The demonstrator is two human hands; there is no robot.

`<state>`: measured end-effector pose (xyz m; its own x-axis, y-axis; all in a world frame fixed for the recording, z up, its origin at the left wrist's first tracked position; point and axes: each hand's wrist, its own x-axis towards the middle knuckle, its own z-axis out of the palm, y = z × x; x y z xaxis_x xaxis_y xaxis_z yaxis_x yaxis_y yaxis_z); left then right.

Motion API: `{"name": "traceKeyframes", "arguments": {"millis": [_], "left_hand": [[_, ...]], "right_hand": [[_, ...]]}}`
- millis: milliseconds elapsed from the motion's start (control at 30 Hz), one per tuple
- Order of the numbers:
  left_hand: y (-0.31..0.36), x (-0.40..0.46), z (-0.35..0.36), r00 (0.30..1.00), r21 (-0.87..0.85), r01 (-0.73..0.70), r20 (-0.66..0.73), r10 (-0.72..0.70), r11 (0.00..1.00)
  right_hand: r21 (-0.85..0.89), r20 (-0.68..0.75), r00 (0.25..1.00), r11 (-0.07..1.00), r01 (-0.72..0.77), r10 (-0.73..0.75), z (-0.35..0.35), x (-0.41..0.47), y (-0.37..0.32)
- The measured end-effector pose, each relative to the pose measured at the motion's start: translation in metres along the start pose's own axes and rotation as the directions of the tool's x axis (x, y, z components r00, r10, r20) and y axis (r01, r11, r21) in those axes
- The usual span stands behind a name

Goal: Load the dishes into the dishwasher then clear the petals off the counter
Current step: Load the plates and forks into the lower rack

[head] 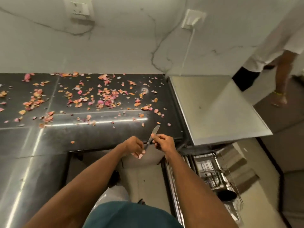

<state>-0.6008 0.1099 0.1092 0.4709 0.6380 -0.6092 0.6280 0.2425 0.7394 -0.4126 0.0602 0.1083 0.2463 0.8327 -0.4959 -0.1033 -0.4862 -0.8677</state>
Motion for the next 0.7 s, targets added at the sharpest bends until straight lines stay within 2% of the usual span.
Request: {"name": "traceKeyframes", "arguments": {"millis": [133,233,367,500,600,700], "left_hand": [[0.045,-0.001,0.064,0.997,-0.221,-0.052,-0.074,0.036,0.974],[0.065,0.002,0.104,1.000,-0.294,-0.031,-0.005,0.031,0.955],[0.069,0.012,0.154,0.999,-0.371,0.023,0.040,-0.008,0.928],[0.064,0.033,0.199,0.994,-0.383,0.100,0.080,-0.075,0.918],[0.057,0.049,0.238,0.980,-0.328,0.171,0.157,-0.125,0.929],[0.054,0.067,0.288,0.951,-0.356,0.245,0.268,-0.153,0.902]], "right_hand": [[-0.040,-0.007,0.999,0.999,-0.037,0.037,-0.057,-0.031,0.035],[0.039,0.001,0.995,0.994,-0.101,0.101,-0.094,-0.056,0.060],[0.125,-0.007,0.994,0.986,-0.110,0.112,-0.136,-0.084,0.077],[0.120,-0.038,0.991,0.985,-0.126,0.132,-0.175,-0.100,0.102],[0.015,-0.069,0.989,0.991,-0.131,0.132,-0.202,-0.108,0.128],[-0.053,-0.134,0.979,0.985,-0.164,0.155,-0.240,-0.115,0.152]]}}
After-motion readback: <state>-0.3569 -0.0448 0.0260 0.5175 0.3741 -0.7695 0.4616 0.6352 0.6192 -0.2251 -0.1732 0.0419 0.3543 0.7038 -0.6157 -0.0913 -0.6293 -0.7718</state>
